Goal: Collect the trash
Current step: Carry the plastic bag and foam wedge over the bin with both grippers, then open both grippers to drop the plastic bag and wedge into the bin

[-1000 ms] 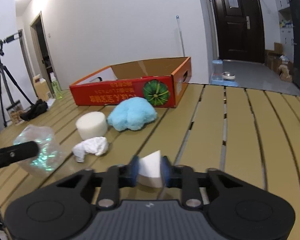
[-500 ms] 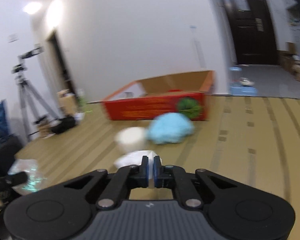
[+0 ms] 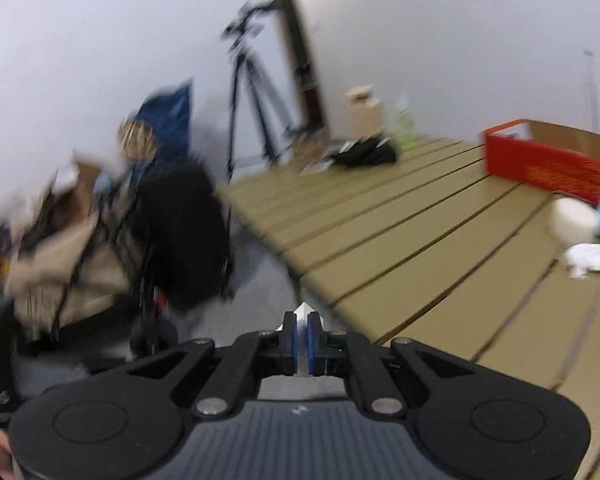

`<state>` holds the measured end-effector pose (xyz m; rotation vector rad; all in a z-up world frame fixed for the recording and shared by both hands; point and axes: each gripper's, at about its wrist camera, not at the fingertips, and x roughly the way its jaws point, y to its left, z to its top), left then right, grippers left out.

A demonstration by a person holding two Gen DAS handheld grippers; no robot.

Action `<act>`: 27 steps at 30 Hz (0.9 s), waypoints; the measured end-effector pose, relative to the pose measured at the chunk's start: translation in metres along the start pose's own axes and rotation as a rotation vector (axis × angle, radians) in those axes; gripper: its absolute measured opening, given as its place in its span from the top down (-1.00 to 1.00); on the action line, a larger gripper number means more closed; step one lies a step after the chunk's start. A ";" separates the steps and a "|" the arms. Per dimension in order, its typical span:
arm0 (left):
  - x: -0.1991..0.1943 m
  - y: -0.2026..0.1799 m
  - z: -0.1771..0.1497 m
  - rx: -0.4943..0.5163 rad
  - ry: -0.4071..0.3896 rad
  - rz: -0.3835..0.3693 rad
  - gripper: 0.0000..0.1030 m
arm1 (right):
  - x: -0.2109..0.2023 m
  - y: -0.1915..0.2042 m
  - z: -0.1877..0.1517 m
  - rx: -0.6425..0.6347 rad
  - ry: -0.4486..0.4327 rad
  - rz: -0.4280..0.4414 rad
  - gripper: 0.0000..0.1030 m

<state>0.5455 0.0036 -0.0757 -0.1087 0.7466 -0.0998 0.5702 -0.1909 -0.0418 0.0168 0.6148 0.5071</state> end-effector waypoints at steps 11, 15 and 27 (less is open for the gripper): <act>0.069 0.001 -0.044 0.049 0.318 0.028 0.53 | 0.072 0.024 -0.071 -0.158 0.357 -0.109 0.90; 0.085 0.004 -0.052 0.034 0.375 0.024 0.43 | 0.085 0.012 -0.079 -0.110 0.415 -0.108 0.81; 0.097 0.001 -0.049 0.042 0.383 0.019 -0.21 | 0.102 -0.006 -0.084 -0.067 0.447 -0.146 0.43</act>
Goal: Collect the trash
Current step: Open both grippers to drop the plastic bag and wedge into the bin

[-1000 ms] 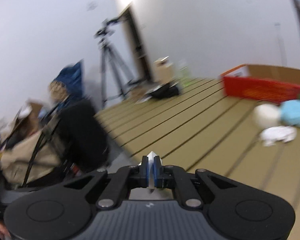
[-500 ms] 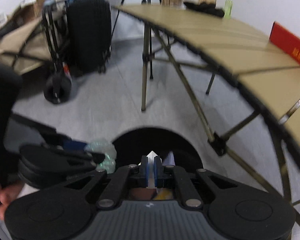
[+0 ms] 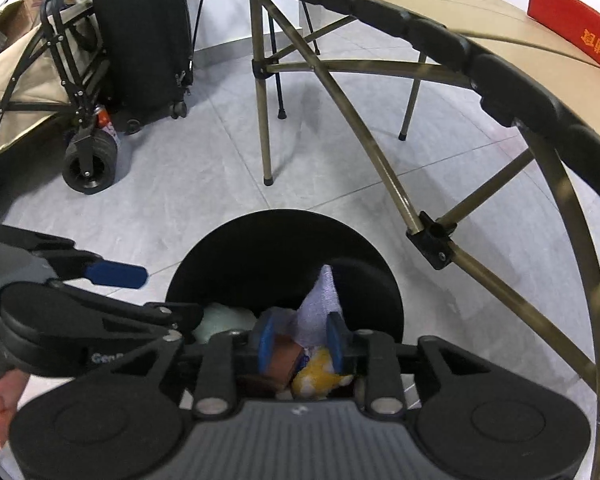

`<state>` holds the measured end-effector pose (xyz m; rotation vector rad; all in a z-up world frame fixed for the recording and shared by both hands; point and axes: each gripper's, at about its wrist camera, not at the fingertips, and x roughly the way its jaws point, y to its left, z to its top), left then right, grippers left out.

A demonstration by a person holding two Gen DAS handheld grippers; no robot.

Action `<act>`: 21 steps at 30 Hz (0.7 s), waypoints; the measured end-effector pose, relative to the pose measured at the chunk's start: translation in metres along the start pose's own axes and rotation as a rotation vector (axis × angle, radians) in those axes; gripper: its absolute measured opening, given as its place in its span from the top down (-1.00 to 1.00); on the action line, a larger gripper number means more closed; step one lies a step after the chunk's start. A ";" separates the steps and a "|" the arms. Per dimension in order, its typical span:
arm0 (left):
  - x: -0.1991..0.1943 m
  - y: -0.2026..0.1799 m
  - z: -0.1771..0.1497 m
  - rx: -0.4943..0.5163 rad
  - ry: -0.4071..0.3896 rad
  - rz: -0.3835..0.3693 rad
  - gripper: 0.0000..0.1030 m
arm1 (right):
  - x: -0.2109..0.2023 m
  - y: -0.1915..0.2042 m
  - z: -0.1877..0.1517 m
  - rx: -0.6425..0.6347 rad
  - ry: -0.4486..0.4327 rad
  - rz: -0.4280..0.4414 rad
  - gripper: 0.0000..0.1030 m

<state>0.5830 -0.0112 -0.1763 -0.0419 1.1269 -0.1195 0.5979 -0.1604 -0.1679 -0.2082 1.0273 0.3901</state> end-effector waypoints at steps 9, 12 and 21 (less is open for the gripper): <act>-0.027 0.018 0.019 -0.058 -0.072 0.030 -0.26 | -0.022 0.012 0.002 -0.067 -0.060 0.006 0.42; -0.053 0.022 0.025 -0.054 -0.168 0.058 -0.32 | -0.046 0.016 0.002 -0.088 -0.117 0.029 0.41; -0.157 -0.015 0.023 0.060 -0.602 0.065 -0.55 | -0.163 -0.051 0.004 0.085 -0.455 0.032 0.37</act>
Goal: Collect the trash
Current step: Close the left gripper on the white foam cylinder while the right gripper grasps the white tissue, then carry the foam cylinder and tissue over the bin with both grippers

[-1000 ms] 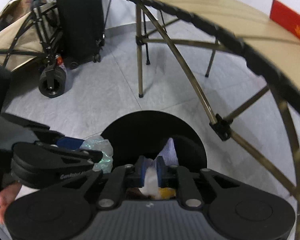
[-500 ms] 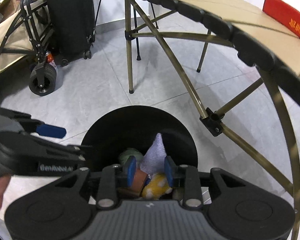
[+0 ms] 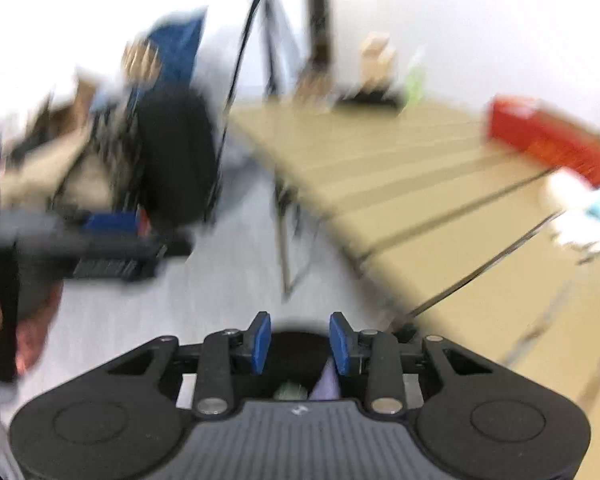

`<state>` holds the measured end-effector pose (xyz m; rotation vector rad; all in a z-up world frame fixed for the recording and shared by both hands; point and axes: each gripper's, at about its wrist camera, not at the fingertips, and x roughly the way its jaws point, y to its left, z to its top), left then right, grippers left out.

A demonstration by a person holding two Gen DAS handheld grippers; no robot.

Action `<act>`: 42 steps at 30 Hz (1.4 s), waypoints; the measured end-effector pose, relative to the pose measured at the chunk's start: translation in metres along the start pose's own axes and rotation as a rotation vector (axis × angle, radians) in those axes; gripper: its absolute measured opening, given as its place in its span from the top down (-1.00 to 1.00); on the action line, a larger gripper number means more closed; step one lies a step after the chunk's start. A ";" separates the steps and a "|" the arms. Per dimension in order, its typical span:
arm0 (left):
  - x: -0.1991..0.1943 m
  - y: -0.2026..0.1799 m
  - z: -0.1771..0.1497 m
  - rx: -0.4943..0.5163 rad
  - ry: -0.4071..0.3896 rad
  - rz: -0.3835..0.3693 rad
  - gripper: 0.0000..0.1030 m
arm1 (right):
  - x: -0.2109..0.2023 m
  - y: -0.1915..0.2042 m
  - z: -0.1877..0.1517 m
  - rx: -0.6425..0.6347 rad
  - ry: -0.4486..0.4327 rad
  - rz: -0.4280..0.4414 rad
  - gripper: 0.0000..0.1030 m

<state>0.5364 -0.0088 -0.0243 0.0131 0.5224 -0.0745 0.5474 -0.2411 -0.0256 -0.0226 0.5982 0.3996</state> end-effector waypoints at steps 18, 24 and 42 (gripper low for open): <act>0.133 -0.168 0.113 0.128 -0.057 -0.297 -0.67 | 0.088 -0.233 0.062 0.351 0.058 -0.304 0.90; 0.188 -0.233 0.124 0.152 0.003 -0.284 -0.76 | 0.036 -0.242 0.058 0.324 -0.018 -0.322 0.91; 0.170 -0.271 0.123 0.153 0.061 -0.309 0.01 | -0.048 -0.250 0.024 0.393 -0.110 -0.329 0.90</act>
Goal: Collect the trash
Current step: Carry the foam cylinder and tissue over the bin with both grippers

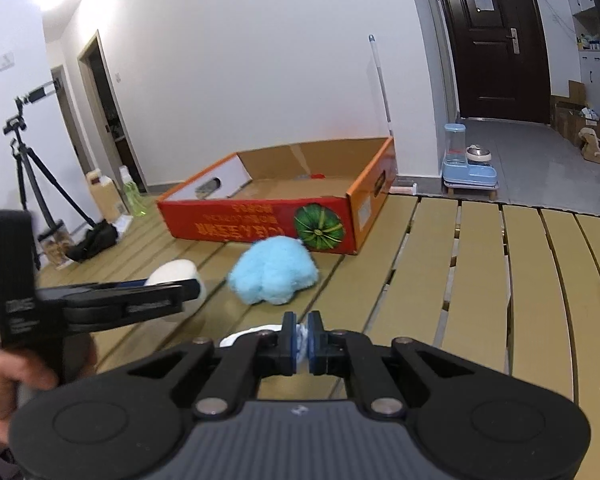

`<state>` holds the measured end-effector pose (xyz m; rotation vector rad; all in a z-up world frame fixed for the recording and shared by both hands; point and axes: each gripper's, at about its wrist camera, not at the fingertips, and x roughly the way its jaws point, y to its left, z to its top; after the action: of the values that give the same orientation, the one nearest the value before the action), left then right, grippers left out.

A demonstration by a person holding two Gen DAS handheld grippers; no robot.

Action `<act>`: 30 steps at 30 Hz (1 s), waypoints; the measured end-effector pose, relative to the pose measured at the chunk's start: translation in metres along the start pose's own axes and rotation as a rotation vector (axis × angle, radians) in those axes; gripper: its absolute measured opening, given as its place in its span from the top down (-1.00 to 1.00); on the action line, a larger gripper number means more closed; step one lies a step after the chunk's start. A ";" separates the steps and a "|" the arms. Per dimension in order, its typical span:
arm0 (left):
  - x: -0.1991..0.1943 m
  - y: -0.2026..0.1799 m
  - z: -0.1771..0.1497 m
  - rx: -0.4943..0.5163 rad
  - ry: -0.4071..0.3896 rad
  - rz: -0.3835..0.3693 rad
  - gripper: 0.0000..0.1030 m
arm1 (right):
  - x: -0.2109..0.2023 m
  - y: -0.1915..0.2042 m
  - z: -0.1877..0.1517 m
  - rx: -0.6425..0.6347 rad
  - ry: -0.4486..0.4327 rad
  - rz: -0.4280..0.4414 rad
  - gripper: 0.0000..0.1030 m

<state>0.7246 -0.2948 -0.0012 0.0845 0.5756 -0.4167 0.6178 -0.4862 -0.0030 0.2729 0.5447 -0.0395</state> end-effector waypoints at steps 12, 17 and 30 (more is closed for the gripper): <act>-0.210 0.120 -0.104 -0.075 -0.017 0.245 -0.05 | -0.036 0.158 -0.074 -0.151 0.044 0.192 0.90; -0.238 0.153 -0.167 -0.146 0.065 0.299 -0.05 | -0.043 0.214 -0.127 -0.198 0.088 0.251 0.90; -0.162 0.176 -0.255 -0.175 0.324 0.212 -0.06 | 0.028 0.258 -0.234 -0.510 0.365 0.156 0.88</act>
<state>0.5427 -0.0268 -0.1329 0.0449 0.9105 -0.1448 0.5511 -0.1740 -0.1458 -0.1818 0.8717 0.3025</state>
